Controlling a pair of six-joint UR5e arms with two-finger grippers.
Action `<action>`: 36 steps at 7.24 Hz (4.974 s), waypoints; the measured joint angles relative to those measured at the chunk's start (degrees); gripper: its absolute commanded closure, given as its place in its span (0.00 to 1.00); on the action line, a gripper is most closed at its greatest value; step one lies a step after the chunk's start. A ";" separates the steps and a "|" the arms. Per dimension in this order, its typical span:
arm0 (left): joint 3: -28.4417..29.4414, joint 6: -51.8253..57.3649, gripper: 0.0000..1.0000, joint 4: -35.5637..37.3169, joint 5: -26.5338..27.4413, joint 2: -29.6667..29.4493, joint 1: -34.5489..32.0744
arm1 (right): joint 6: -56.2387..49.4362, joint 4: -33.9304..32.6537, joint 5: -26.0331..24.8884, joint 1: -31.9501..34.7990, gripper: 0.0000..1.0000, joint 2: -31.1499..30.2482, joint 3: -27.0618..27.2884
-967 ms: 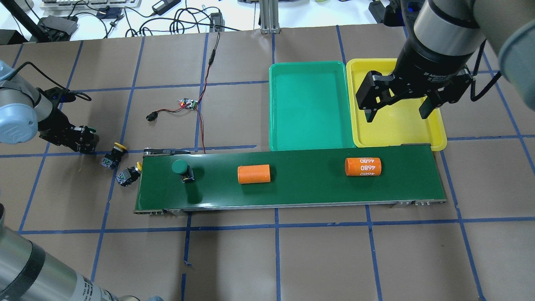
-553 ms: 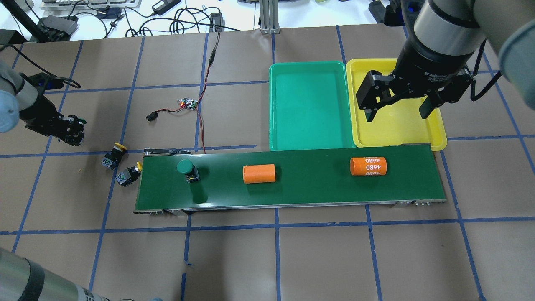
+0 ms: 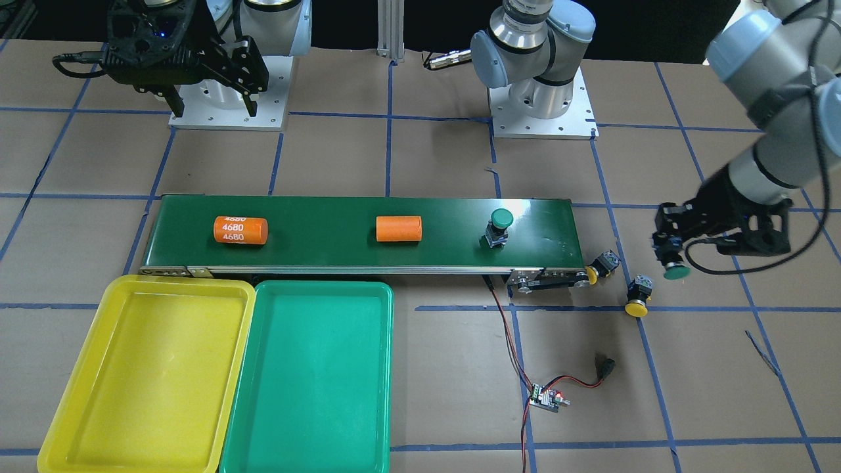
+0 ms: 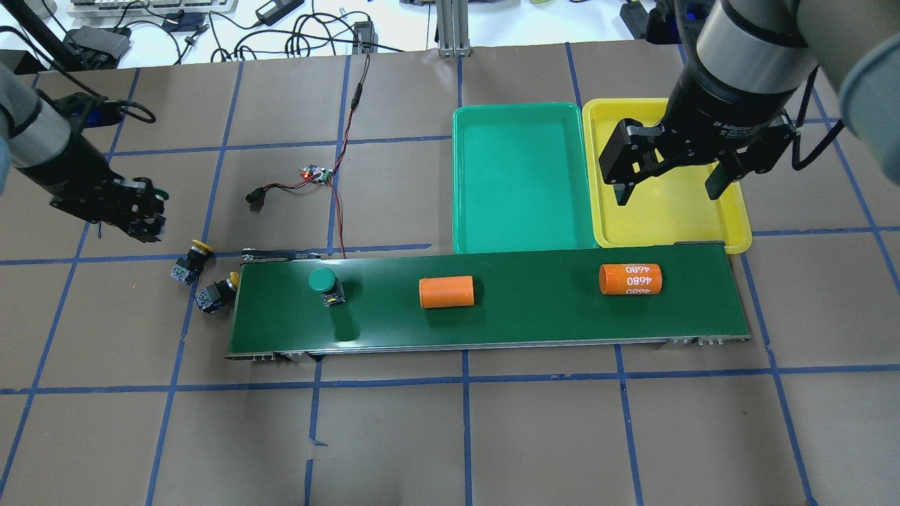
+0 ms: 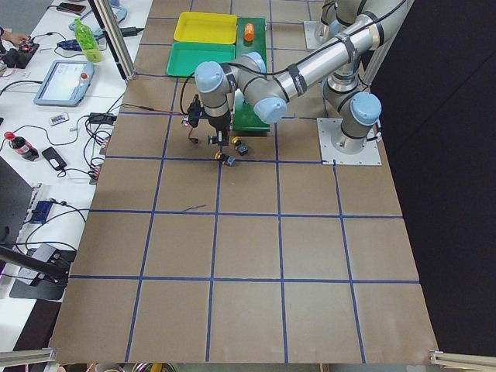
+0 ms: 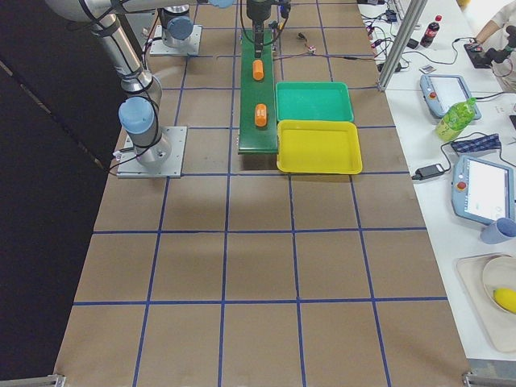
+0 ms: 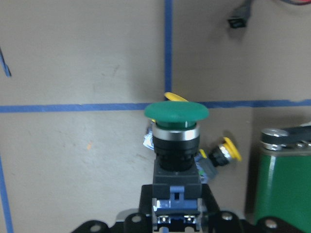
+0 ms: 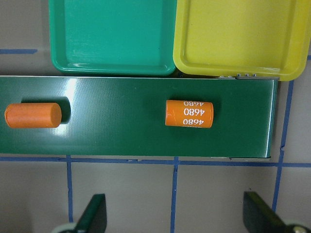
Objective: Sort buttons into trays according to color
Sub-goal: 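Lower the green-capped button onto the belt and open the left gripper, then move the left gripper to the yellow-capped buttons and grasp one, then place the yellow-capped button on the belt with the left gripper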
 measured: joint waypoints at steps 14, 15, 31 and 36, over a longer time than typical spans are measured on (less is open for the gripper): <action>-5.17 6.25 0.00 6.18 -1.84 2.07 -0.37 | 0.00 0.08 0.00 -0.09 0.00 0.00 0.00; -4.64 13.65 0.00 7.15 -1.99 -0.71 3.08 | 0.00 0.09 0.00 -0.09 0.00 0.00 0.00; -4.05 18.05 1.00 13.11 -1.88 -8.67 6.33 | 0.00 0.00 0.00 0.00 0.00 0.00 0.00; -12.15 -5.19 0.73 5.97 -1.88 3.66 -7.29 | 0.00 0.06 -0.02 -0.08 0.00 0.00 0.00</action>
